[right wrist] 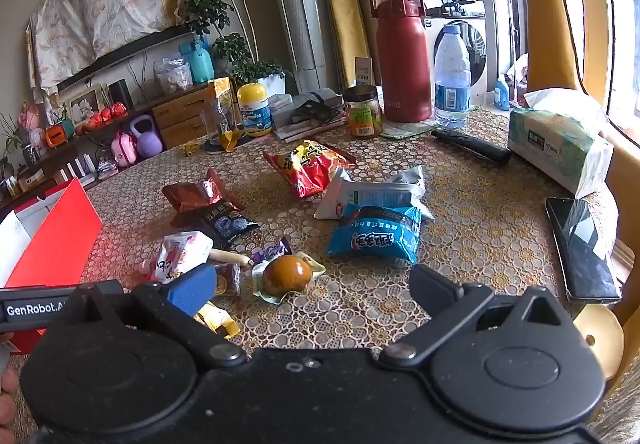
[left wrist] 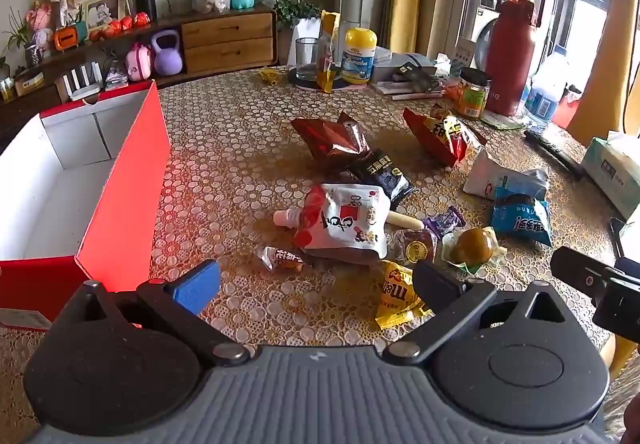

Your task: Organize snacks

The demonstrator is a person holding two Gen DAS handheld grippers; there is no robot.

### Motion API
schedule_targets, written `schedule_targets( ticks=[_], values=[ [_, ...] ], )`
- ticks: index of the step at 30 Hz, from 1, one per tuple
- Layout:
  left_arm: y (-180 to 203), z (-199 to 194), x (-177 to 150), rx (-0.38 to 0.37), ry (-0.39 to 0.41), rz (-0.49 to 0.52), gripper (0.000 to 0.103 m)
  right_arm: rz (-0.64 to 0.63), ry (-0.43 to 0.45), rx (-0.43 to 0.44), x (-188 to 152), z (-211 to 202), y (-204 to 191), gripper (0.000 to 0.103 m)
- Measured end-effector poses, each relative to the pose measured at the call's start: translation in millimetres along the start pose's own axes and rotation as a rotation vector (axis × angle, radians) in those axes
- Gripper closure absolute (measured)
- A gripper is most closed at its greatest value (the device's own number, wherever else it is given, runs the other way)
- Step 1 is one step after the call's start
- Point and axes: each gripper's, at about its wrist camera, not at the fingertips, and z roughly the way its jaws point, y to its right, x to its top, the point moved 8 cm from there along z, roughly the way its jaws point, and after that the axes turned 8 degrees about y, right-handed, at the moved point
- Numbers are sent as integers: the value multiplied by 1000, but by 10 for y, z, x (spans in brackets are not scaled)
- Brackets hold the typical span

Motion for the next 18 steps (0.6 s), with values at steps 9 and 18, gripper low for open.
schedule_targets(
  ticks=[9,18],
  values=[
    [-1,-10,-5,0,0,1,0,4,-2,2,-7,-5,6,0],
    [-3,-6,-5,2,-2,2,0,5,-3,2,-16,-1,10,0]
  ],
)
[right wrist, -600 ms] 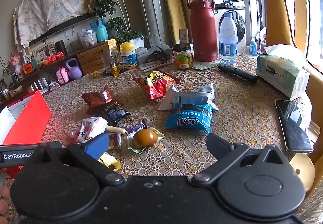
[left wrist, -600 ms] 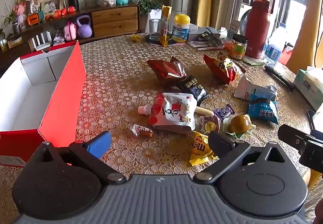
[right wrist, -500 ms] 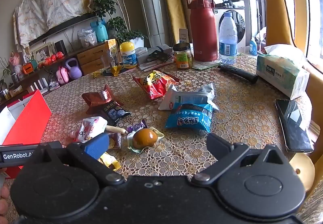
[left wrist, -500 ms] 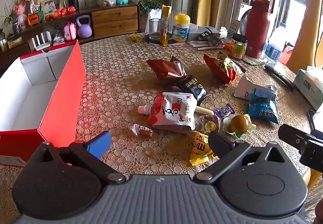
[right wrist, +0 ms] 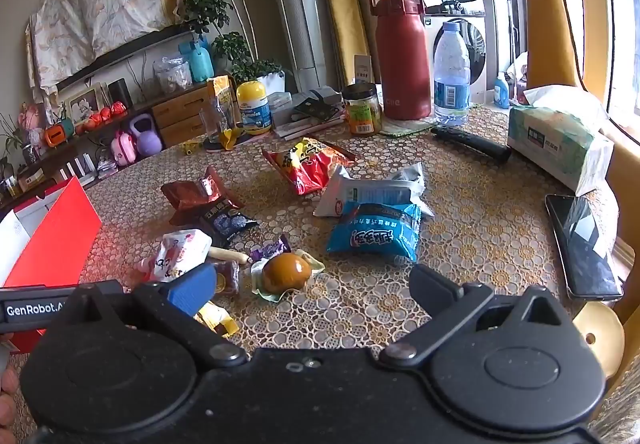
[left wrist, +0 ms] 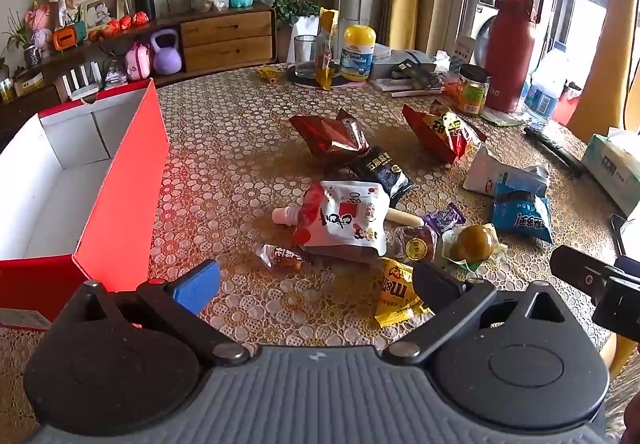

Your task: Organize snacks

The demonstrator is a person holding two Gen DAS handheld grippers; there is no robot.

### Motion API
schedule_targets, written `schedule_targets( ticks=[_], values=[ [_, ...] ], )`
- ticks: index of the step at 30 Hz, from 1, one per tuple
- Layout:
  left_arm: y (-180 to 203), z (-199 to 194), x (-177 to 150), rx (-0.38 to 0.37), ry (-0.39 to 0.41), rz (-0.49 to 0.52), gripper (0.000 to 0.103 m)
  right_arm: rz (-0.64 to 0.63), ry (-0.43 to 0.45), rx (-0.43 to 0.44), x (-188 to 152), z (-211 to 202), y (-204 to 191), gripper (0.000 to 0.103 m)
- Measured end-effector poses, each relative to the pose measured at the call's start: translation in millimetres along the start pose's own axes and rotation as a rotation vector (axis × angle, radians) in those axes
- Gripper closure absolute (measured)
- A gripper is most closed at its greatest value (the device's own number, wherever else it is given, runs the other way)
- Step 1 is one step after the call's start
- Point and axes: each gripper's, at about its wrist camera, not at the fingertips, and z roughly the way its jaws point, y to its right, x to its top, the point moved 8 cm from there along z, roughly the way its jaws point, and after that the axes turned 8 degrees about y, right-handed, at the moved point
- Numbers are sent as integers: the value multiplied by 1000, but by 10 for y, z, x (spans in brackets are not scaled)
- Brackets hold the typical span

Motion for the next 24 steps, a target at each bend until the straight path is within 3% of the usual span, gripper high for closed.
schedule_targets(
  ticks=[24],
  values=[
    [19,74,-36,-8,-11,-9,0,2,-2,1,-1,11,13,0]
  ],
)
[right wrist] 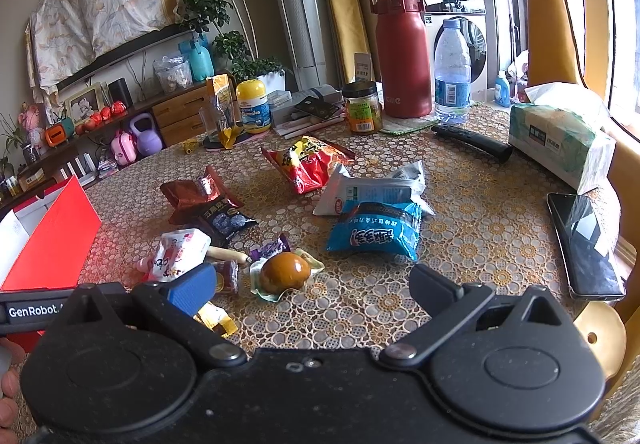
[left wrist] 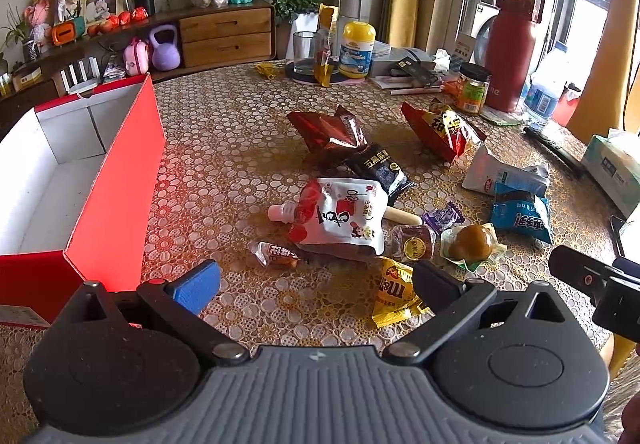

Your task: Organize snacks

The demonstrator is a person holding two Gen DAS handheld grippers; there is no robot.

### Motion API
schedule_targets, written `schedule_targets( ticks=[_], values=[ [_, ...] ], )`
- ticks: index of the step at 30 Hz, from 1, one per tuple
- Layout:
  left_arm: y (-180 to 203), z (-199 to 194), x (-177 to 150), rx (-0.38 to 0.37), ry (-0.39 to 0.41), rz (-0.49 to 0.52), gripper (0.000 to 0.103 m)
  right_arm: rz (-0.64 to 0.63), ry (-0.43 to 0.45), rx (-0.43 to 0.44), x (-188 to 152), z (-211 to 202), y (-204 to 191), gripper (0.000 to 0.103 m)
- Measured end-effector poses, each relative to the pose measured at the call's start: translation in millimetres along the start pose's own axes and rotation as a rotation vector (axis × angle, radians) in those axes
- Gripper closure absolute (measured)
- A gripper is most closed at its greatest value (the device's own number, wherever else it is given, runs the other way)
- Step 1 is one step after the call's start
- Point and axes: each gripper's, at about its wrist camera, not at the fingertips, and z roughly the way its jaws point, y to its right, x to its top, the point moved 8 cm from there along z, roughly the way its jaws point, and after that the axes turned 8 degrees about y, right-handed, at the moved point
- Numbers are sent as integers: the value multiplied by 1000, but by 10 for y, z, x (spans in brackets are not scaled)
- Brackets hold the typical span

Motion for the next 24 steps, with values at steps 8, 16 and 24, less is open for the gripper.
schedule_targets(
  ticks=[8,16,24],
  values=[
    [17,11,-4,2,-3,2,0,1,-2,-2,3,13,8,0],
    [3,26,-21,-19,-16,-25,0,0,-4,-3,-11,26,4,0],
    [-17,30,-28,-21,-19,-42,0,0,-5,-3,-22,44,14,0]
  ],
)
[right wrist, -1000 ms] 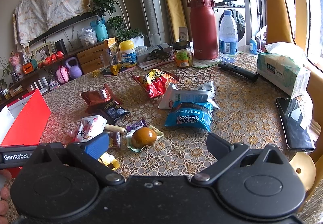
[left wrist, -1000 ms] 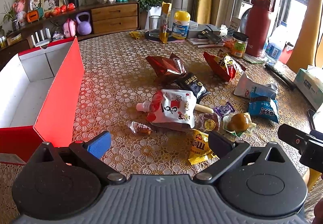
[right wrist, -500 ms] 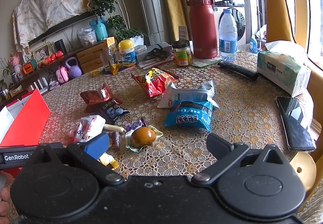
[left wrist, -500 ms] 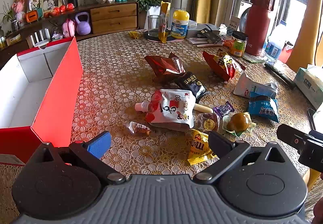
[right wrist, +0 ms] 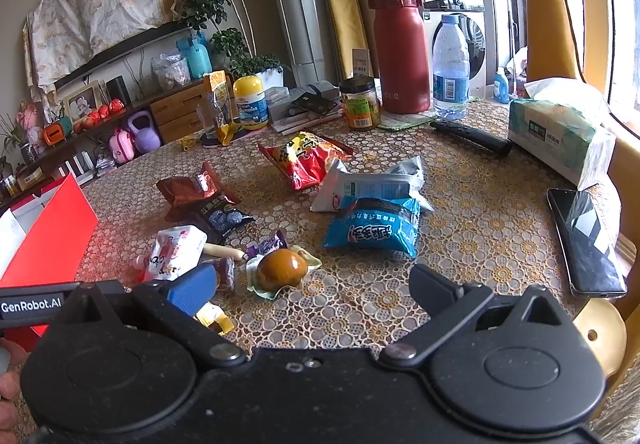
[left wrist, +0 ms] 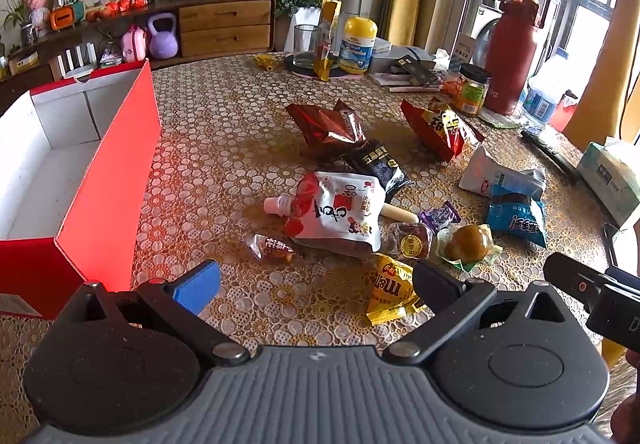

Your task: Organize snacks

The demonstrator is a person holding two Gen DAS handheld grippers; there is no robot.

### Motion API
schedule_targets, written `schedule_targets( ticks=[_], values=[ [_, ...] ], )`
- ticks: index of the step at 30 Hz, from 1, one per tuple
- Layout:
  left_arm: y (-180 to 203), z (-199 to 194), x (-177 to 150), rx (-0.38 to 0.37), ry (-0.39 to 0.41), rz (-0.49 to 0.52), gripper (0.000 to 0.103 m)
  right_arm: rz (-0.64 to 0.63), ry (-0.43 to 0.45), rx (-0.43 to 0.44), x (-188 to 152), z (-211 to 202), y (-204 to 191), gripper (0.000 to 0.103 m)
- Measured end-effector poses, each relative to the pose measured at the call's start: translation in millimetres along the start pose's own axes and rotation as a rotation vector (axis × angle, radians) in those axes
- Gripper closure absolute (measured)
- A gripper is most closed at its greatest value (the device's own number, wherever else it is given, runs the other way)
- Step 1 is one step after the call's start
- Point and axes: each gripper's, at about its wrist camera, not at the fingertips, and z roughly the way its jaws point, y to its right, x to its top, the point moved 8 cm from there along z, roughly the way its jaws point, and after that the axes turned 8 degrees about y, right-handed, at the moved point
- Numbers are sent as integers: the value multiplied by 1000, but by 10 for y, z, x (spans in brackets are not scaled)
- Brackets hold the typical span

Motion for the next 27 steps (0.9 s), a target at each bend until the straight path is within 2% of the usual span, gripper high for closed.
schedule_targets(
  ticks=[16,27],
  values=[
    [-25,4,-2,18,14,4,0,0,-1,-2,5,-13,-6,0],
    [-38,1,17,-8,25,-15,0,-6,-2,2,-4,-9,-17,0]
  ],
)
